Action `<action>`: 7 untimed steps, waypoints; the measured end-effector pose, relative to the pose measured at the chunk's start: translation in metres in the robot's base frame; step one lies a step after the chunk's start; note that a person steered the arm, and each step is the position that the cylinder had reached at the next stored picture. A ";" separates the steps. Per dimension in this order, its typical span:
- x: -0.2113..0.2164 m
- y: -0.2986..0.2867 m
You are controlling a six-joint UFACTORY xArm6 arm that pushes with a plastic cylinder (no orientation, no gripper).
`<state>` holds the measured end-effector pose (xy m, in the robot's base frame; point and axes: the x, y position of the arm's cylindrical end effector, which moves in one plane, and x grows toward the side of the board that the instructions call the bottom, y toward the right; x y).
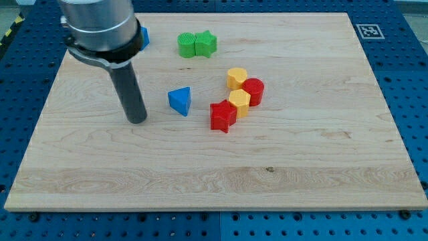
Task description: Move your arm below the blue triangle
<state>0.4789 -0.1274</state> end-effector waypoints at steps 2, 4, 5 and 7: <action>0.002 0.031; 0.002 0.058; 0.002 0.072; 0.002 0.070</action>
